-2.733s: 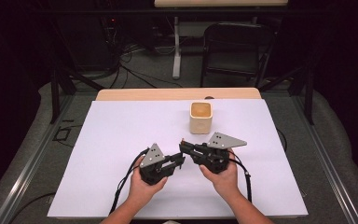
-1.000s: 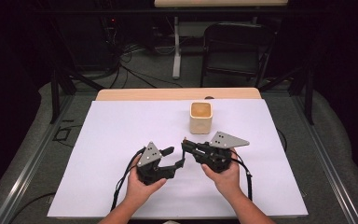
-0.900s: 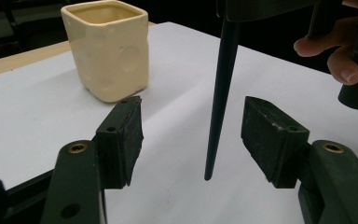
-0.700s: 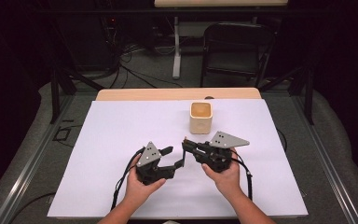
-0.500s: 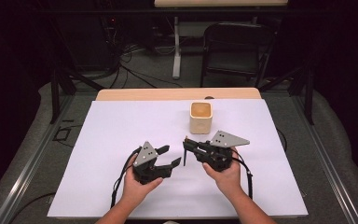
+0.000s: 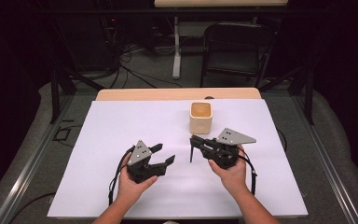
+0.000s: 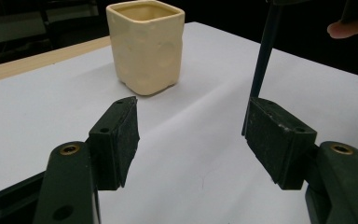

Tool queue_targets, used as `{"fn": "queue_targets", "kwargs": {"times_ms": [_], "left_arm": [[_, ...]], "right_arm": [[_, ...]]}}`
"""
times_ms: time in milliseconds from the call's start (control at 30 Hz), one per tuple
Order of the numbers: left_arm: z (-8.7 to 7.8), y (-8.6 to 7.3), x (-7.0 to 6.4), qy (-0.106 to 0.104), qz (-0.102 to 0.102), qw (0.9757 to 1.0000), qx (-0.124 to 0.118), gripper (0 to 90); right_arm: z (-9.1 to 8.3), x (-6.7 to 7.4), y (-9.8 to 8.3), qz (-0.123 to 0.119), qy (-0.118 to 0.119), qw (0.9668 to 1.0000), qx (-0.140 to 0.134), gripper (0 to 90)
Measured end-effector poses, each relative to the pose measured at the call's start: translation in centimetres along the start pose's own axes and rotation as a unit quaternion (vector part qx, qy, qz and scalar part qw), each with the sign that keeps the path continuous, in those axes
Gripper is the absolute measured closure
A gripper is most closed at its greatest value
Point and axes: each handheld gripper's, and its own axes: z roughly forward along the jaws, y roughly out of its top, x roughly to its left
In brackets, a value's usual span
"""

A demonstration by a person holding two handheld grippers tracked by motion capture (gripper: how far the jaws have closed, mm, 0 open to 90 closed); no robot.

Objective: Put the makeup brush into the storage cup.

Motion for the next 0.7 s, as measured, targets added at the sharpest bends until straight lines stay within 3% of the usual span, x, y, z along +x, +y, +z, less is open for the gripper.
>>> {"fn": "queue_targets", "kwargs": {"times_ms": [233, 467, 567, 700], "left_arm": [[0.0, -0.2, 0.4, 0.007, -0.004, 1.0000, 0.002, 34.4], [0.0, -0.3, 0.6, 0.014, -0.010, 0.9998, 0.003, 34.0], [0.1, -0.3, 0.8, 0.019, -0.014, 0.9997, 0.005, 33.8], [0.1, -0.4, 0.8, 0.021, -0.014, 0.9997, 0.005, 33.7]], "right_arm": [[-0.8, -1.0, 0.2, 0.005, -0.019, 0.9998, -0.003, 83.8], [-1.7, -1.9, 0.3, -0.001, -0.045, 0.9990, -0.006, 83.8], [-2.1, -2.1, 0.3, -0.015, -0.062, 0.9980, -0.005, 83.8], [-2.3, -2.4, 0.4, -0.015, -0.068, 0.9976, -0.006, 83.8]]}}
